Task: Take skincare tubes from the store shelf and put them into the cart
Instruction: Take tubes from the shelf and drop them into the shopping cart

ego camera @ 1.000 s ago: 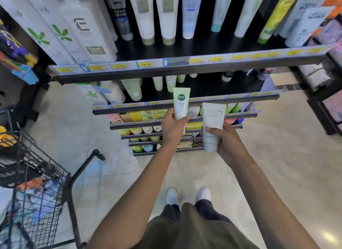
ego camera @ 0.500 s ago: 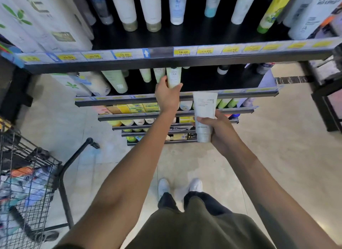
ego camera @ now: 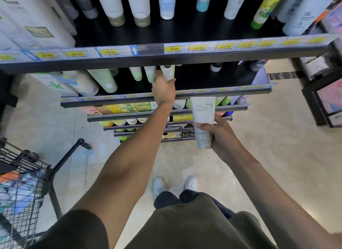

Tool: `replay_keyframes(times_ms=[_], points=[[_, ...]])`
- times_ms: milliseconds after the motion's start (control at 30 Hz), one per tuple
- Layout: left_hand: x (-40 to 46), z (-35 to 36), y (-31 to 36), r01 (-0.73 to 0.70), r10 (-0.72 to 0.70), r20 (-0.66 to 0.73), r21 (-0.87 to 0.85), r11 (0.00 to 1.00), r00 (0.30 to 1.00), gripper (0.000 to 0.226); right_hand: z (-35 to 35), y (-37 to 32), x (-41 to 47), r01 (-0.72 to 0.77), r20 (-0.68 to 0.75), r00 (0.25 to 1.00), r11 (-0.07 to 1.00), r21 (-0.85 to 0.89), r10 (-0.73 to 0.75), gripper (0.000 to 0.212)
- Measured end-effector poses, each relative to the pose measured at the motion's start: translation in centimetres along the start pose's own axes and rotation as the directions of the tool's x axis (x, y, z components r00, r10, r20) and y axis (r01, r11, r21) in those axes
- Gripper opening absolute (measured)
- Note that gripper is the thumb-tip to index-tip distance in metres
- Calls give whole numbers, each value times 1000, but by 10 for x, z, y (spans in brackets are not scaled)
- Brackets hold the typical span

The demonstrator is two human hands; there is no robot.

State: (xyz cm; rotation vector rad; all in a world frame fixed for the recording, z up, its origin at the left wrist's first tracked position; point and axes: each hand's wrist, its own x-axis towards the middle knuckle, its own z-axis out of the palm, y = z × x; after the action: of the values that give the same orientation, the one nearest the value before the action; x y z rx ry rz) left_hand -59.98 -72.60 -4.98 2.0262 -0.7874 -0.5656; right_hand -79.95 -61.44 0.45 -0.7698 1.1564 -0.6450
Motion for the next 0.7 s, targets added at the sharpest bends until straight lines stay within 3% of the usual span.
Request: replay_keyframes(times_ms=[267,700], points=[[12,7,1,-57,60,-32,92,994,998,50,-16,7,-6,-17,-35,999,1000,-19,16,49],[11,9,-4,-48,59,-36,254,966,998,39,-35,22,-12,-33,0,999,999,0,33,46]])
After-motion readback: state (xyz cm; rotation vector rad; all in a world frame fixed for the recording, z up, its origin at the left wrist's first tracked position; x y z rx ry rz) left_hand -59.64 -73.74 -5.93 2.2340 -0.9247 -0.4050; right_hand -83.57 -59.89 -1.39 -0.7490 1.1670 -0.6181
